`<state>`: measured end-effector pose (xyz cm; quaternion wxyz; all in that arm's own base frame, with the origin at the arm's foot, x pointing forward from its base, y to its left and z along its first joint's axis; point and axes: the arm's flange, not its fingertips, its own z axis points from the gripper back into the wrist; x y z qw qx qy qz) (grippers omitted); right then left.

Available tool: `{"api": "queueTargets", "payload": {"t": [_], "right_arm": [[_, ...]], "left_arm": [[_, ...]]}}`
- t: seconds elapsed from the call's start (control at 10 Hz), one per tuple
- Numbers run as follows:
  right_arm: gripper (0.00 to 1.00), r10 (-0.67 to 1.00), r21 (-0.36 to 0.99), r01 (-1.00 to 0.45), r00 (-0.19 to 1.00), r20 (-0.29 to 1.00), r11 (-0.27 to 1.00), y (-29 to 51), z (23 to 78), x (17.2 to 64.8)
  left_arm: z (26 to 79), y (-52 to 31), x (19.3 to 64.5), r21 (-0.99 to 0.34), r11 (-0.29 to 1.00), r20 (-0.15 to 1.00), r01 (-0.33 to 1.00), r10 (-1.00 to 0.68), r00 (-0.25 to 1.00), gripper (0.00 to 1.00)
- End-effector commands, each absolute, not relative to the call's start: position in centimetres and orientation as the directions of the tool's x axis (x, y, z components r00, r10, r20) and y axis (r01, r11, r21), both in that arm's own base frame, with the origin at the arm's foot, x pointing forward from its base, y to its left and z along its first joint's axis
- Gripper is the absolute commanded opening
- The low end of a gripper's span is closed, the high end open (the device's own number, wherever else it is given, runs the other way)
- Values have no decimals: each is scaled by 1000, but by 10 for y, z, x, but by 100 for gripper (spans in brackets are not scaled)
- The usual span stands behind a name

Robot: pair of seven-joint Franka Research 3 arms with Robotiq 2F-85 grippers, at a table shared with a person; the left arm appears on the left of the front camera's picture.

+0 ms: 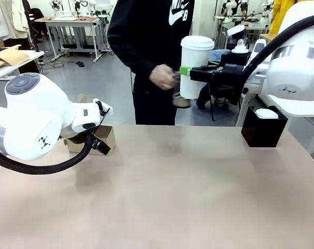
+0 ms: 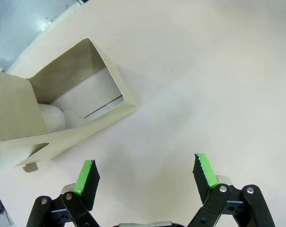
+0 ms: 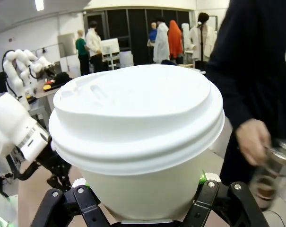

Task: Pour a drink into a cup and package it in a carrier.
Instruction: When a person places the Paper Cup Lid on the 600 ml Paper Cup , lift the 600 ml Paper Cup.

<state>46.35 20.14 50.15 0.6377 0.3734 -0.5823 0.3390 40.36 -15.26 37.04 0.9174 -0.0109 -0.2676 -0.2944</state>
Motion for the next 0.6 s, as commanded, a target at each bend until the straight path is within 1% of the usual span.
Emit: {"api": "queueTargets", "payload": {"t": [0.0, 0.1, 0.2, 0.5], "right_arm": [[81, 1, 101, -860, 118, 993, 500, 193, 503, 461], [81, -25, 119, -866, 122, 992, 486, 192, 502, 463], [81, -1, 78, -866, 89, 996, 494, 199, 506, 459], [81, -1, 78, -866, 89, 996, 494, 199, 506, 459]], "left_arm": [[370, -152, 404, 136, 827, 498, 546, -533, 684, 100], [370, -152, 404, 136, 827, 498, 546, -533, 684, 100], [370, -152, 404, 136, 827, 498, 546, -533, 684, 100], [370, -152, 404, 136, 827, 498, 546, -533, 684, 100]]}}
